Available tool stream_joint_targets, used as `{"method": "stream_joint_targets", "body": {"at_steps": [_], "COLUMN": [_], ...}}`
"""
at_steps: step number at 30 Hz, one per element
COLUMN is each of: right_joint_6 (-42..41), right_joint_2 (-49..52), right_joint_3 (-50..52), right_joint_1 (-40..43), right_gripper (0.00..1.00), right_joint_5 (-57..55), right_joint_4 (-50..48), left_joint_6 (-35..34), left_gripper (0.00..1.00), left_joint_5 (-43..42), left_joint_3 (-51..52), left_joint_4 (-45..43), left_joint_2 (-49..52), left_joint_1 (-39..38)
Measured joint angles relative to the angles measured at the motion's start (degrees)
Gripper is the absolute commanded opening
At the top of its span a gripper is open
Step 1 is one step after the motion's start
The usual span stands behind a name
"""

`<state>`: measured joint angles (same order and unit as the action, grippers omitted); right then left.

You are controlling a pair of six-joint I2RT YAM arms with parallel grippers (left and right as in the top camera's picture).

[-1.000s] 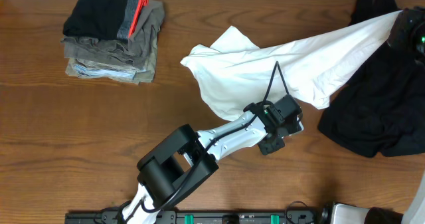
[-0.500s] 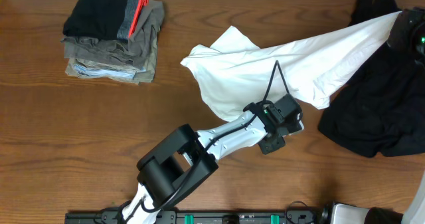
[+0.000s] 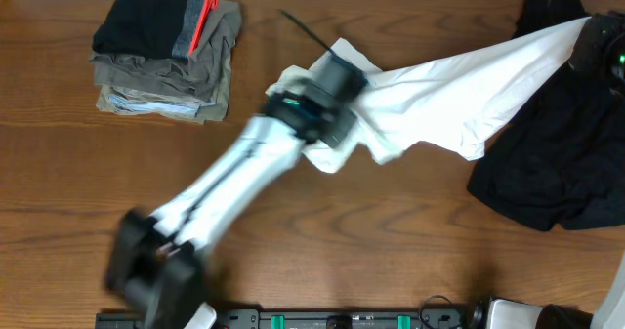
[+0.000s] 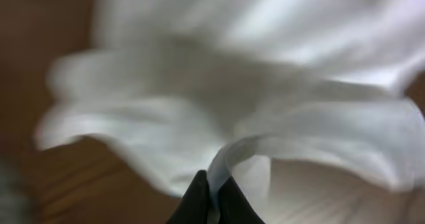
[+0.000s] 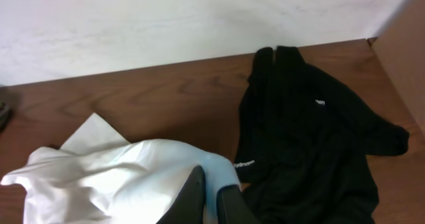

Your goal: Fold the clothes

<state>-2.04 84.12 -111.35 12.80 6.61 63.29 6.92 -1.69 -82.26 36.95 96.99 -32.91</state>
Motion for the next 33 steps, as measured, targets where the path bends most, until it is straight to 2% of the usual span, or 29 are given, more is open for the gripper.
{"method": "stream_joint_targets", "body": {"at_steps": [6,14,20,25,33], "right_joint_6": [0.00,0.00,0.00,0.00,0.00], "right_joint_2": [0.00,-0.98,-7.48,-14.84,-22.43], "right_joint_3": [0.00,0.00,-0.57,-5.53,-9.73], "right_joint_1": [0.00,0.00,0.00,0.00,0.00], "right_gripper": [0.01,0.01,0.01,0.01,0.01], "right_joint_5": [1.14,1.46,1.53,1.53,0.26], "right_joint_4": [-0.28,-0.59,-0.50,-0.39,-0.28], "left_joint_6": [-1.66,-1.95,-0.11,1.22,2.10], "left_gripper": [0.06,0.06,0.06,0.06,0.06], "left_joint_5": [0.61,0.66,2.10,3.06,3.43], "left_joint_3": [-3.89,-14.49,-26.86,-35.10,-36.76], "left_joint_4": [3.04,4.26,9.25,13.42,14.10], "left_joint_2": [-11.32,-16.85,-18.10,-20.35,-26.71], "left_joint_1": [11.74,20.72,21.22,21.22,21.24]}}
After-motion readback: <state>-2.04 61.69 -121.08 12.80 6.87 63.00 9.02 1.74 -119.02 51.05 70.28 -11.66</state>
